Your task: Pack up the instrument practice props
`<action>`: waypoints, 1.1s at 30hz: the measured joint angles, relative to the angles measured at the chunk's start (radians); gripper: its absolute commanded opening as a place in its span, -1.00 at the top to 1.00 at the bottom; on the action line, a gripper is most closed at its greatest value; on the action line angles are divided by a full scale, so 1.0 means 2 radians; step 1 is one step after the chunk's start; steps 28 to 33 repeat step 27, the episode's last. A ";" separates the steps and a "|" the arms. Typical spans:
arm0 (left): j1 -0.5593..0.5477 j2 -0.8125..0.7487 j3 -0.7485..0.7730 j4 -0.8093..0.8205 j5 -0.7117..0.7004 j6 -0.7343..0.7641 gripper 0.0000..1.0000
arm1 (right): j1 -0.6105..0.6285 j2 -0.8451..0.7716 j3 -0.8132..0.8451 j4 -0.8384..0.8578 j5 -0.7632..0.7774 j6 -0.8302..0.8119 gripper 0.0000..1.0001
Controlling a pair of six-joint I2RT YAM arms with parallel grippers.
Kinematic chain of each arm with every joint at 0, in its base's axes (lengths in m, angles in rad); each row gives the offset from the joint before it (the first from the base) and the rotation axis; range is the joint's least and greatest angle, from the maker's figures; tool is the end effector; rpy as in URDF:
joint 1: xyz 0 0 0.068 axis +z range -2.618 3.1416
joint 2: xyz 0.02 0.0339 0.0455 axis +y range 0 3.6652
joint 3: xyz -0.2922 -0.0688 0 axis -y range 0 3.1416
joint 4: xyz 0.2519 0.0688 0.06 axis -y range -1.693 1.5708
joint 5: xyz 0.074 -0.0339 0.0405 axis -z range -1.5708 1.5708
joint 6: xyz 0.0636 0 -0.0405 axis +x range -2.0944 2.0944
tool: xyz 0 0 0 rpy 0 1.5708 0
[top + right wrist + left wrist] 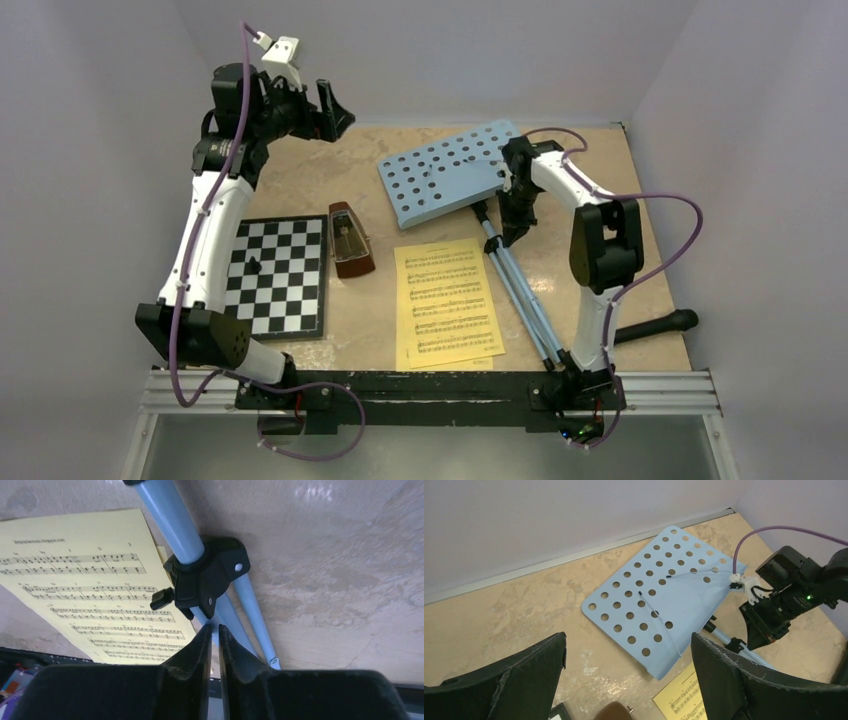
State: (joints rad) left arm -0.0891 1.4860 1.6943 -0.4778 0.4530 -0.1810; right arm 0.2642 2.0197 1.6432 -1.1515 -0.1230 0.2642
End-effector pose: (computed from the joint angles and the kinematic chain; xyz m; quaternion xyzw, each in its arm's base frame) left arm 0.3519 -0.0594 0.4805 0.1003 0.7808 -0.2565 0.5608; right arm 0.3928 0.1143 0.2029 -0.0013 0.9979 0.0649 0.0046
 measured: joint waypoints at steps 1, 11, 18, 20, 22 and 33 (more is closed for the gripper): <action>0.000 -0.003 0.000 -0.005 -0.001 0.011 -0.99 | -0.002 0.004 0.007 -0.001 -0.001 0.005 0.26; 0.001 -0.047 0.014 -0.034 -0.022 0.112 -0.99 | -0.018 -0.080 0.016 0.029 -0.049 0.013 -0.98; 0.022 -0.101 -0.019 -0.045 -0.048 0.127 -0.99 | -0.022 -0.239 0.041 0.042 -0.028 -0.020 -0.98; 0.031 -0.123 -0.047 -0.048 -0.052 0.126 -0.99 | -0.024 -0.261 0.058 0.045 0.000 -0.025 -0.98; 0.043 -0.143 -0.074 -0.052 -0.054 0.123 -0.99 | -0.026 -0.286 0.062 0.056 0.031 -0.034 -0.98; 0.081 -0.161 -0.117 -0.058 -0.054 0.110 -0.99 | -0.029 -0.342 0.058 0.076 0.077 -0.056 -0.98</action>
